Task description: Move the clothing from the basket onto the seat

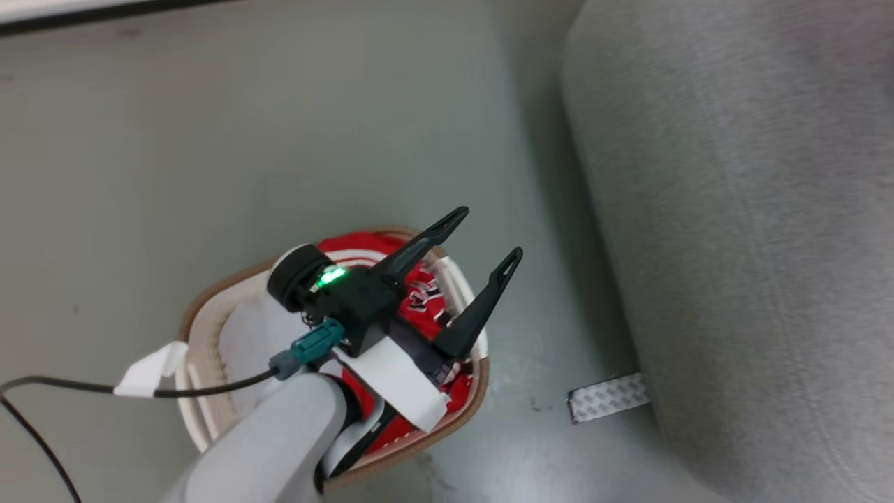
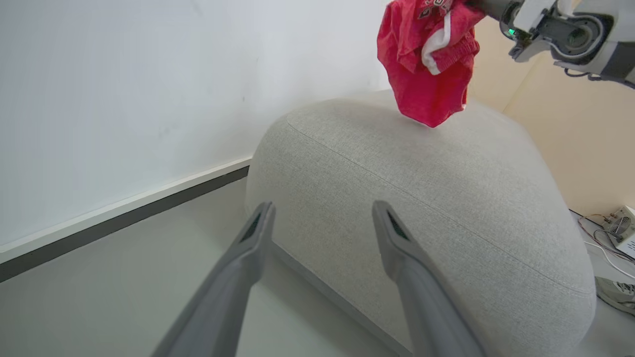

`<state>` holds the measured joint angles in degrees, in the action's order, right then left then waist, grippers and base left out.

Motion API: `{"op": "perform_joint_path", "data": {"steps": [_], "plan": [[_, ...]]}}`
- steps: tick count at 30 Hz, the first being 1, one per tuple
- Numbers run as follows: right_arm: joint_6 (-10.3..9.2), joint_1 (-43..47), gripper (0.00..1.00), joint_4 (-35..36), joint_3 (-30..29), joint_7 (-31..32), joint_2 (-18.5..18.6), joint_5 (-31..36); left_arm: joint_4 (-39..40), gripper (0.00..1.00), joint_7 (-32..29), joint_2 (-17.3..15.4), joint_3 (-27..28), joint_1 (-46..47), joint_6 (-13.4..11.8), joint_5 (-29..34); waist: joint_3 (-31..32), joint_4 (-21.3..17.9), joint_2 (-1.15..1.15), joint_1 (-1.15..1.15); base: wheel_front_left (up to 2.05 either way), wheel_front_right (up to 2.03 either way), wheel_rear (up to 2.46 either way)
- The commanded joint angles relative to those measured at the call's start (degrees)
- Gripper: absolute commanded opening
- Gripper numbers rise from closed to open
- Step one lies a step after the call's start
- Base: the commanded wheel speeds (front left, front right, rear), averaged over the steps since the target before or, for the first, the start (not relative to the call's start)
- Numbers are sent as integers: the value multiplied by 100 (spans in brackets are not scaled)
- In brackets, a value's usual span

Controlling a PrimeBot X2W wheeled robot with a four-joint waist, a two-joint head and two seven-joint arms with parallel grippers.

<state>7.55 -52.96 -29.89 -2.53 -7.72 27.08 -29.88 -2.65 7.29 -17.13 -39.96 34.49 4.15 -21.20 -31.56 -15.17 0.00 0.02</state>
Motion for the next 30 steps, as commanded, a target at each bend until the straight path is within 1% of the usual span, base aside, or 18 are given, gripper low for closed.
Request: {"op": "perform_joint_path", "data": {"steps": [1,3,4,5,9,10,11,12,14,16,17,18,19,21,24,30], "plan": [[-12,-186,0,-222,1,140,37,-128,40,100,39,11,2,103,4,59,-332,319,0,-2,0,0,0],[-12,-442,0,-660,53,425,240,-64,18,100,72,8,17,147,-1,70,-431,400,0,-2,0,0,0],[-12,-547,0,-881,93,612,272,-73,-1,100,90,11,26,167,-9,69,-462,434,0,-2,0,0,0],[-12,-736,0,-1276,221,978,370,20,-51,100,143,12,41,183,-15,50,-493,488,0,-2,0,0,0],[-14,-932,0,-1872,674,1880,567,106,-148,100,231,44,54,197,-35,0,-483,558,0,-2,0,0,0],[-14,-932,0,-1872,674,1880,567,106,-148,100,231,44,54,197,-35,0,-483,558,0,-2,0,0,0],[-13,-1007,0,-2101,836,2286,646,102,-182,100,276,59,58,197,-44,-19,-458,579,0,-2,0,0,0],[-13,-1007,0,-2101,836,2286,646,102,-182,100,276,59,58,197,-44,-19,-458,579,0,-2,0,0,0],[-13,-1050,0,-2206,993,2539,661,63,-220,100,291,57,67,204,-53,-37,-427,591,0,-2,0,0,0],[-13,-1049,0,-2295,1078,2647,653,-1,-259,100,311,52,83,192,-61,-57,-365,585,0,-2,0,0,0],[-13,-1024,29,-2327,1118,2680,638,-32,-282,100,316,50,86,182,-60,-72,-329,579,0,-2,0,0,0],[-13,-1012,60,-2339,1157,2693,629,-46,-303,100,328,46,87,172,-71,-82,-289,570,0,-2,0,0,0],[-13,-1002,100,-2348,1193,2678,628,-59,-323,100,344,43,91,157,-81,-87,-240,559,0,-2,0,0,0],[-13,-962,100,-2376,1284,2604,631,-23,-369,100,360,35,100,110,-93,-117,-108,535,0,-2,0,0,0],[-13,-852,100,-2400,1480,2651,618,-65,-463,100,426,28,160,11,-133,-178,190,481,0,-2,0,0,0],[-13,-600,100,-2004,2020,2736,772,-184,-610,100,598,-13,401,-258,-311,-386,992,396,0,-2,0,0,0]]}}
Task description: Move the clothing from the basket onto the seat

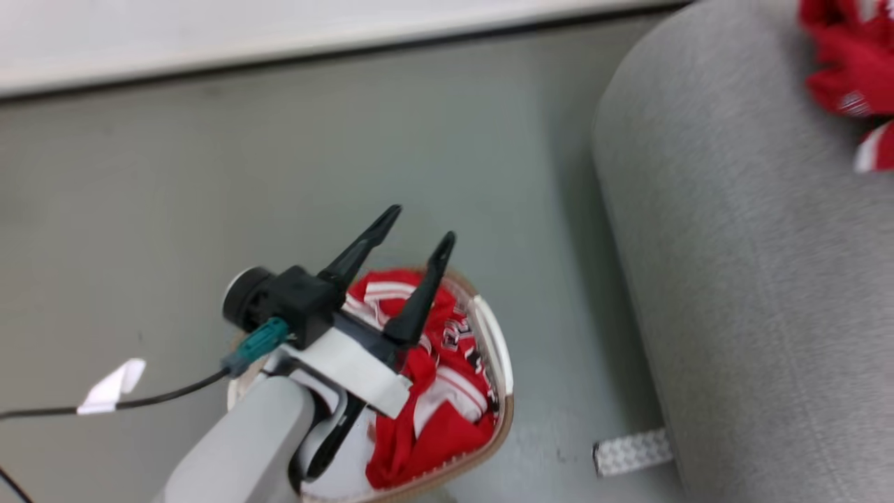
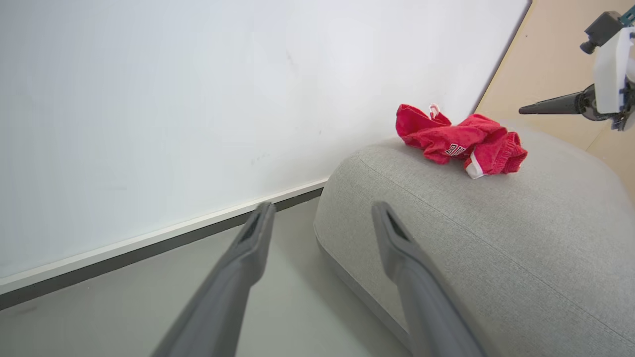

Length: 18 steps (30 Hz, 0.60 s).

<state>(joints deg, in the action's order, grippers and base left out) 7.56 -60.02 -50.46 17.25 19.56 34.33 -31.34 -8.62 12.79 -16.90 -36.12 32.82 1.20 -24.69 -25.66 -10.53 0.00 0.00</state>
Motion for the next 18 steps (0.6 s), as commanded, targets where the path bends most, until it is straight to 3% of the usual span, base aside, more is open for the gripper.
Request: {"op": "perform_joint_path", "data": {"steps": [1,11,18], "plan": [[-14,155,100,180,130,4,83,-85,-23,100,68,-54,64,-147,-50,-65,538,-81,0,0,0,0,0],[-14,771,100,1901,651,-810,228,-556,10,100,196,-242,693,-792,-452,-383,1649,-11,0,0,0,0,0],[-13,1706,100,2824,398,-1695,-179,-595,130,100,233,-341,1172,-1361,-739,-509,2091,182,0,0,0,0,0]]}}
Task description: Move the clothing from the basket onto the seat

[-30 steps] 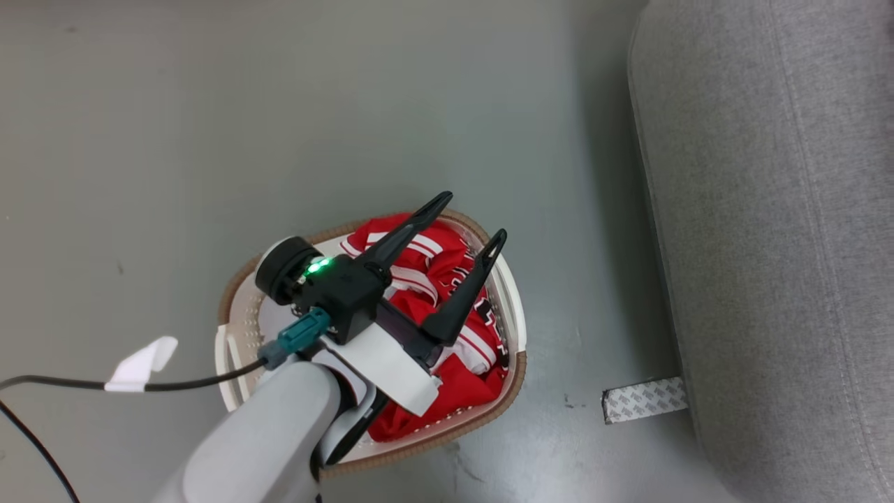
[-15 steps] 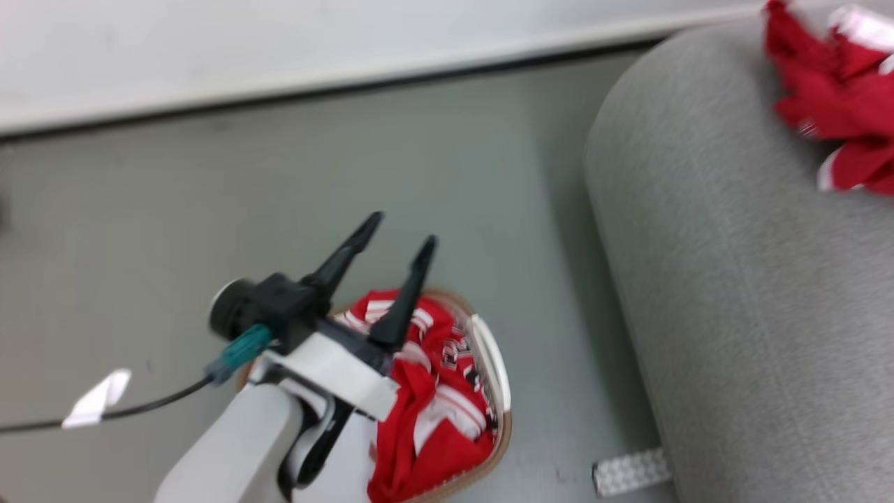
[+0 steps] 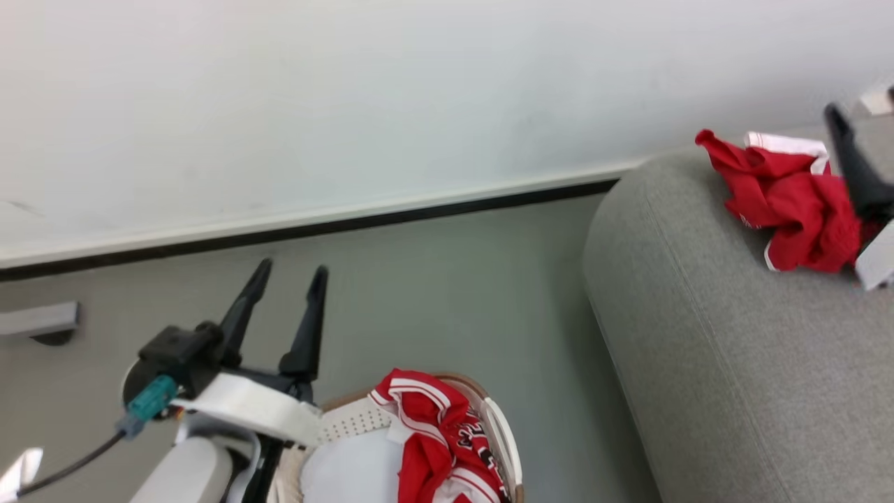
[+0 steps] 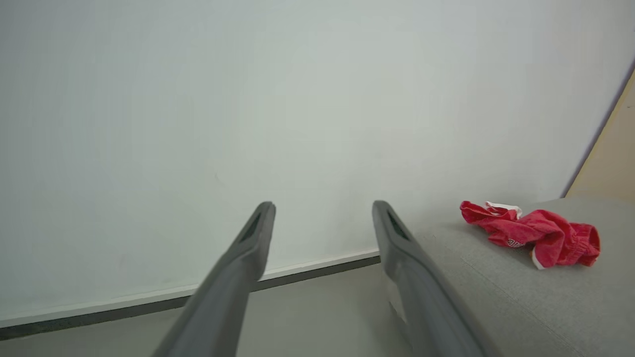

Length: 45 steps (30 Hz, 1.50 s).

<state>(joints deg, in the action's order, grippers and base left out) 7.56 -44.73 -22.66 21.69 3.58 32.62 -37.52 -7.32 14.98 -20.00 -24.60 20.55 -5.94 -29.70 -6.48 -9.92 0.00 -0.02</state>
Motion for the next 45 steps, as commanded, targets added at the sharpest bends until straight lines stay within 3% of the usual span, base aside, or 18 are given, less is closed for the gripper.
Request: {"op": "perform_joint_path", "data": {"steps": [1,9,17,21,32,45], "plan": [[-14,347,100,153,-148,-251,-82,66,20,100,17,-38,78,-225,-71,10,221,156,0,2,0,0,0],[-14,2155,100,648,-989,-1526,-1130,817,200,100,17,72,561,-886,-410,306,403,431,0,2,0,0,0],[-14,3493,100,910,-1139,-1873,-2120,1177,403,100,17,558,1399,-1434,-252,851,326,649,0,2,0,0,0],[-14,3900,100,1133,-1080,-1876,-2447,1331,320,100,18,894,1772,-1724,56,1149,281,701,0,2,0,0,0],[-14,4027,100,1307,-983,-1880,-2681,1712,135,100,18,1483,2456,-1865,731,1755,269,713,0,2,0,0,0],[-14,3955,100,1302,-939,-1880,-2695,1779,108,100,18,1678,2742,-1814,1034,2022,274,639,0,2,0,0,0]]}}
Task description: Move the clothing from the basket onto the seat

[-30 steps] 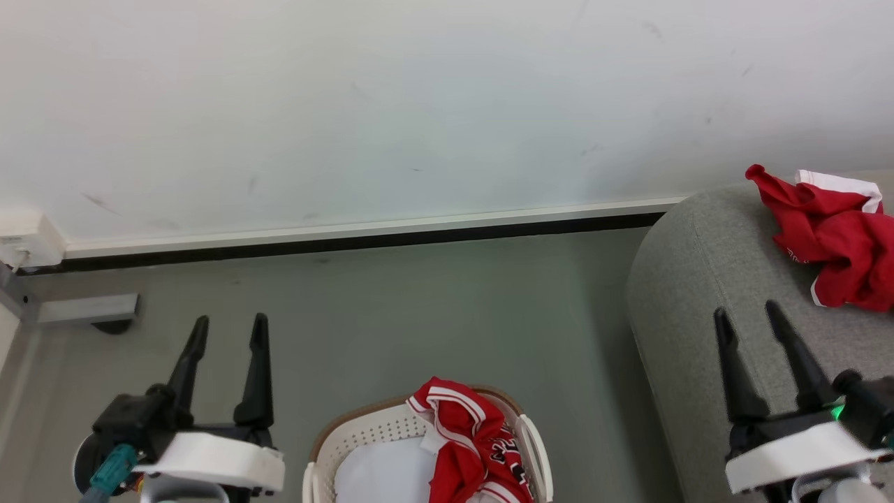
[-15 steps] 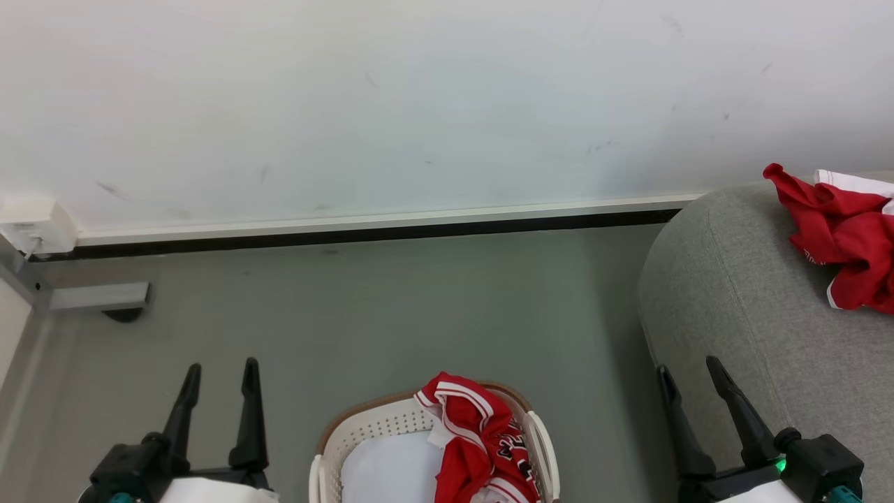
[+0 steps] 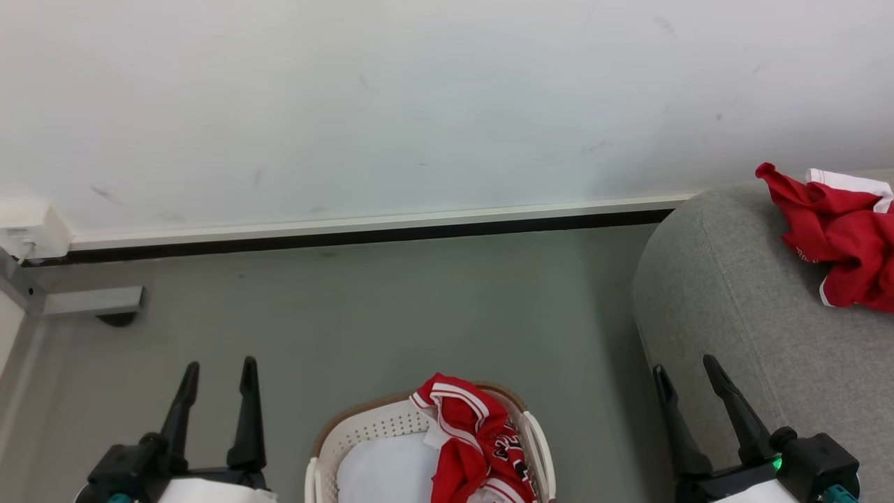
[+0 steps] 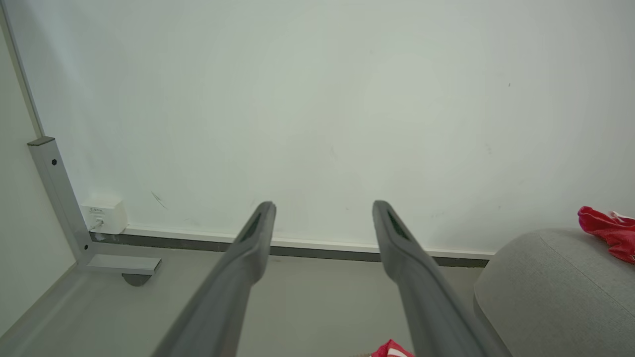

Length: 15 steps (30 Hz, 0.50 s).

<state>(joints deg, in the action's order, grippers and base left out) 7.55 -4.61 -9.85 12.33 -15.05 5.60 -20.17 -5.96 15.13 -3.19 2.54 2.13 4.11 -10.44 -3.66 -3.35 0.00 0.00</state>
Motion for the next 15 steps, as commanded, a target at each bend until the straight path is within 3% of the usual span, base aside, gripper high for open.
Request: {"op": "perform_joint_path", "data": {"steps": [1,15], "plan": [[-12,-56,100,21,-3,-18,8,43,-28,100,3,-3,27,28,29,96,-8,-18,0,0,0,0,0],[-12,-440,100,119,-100,-18,107,-114,-231,100,3,20,-169,417,185,122,-500,-386,0,0,0,0,0]]}}
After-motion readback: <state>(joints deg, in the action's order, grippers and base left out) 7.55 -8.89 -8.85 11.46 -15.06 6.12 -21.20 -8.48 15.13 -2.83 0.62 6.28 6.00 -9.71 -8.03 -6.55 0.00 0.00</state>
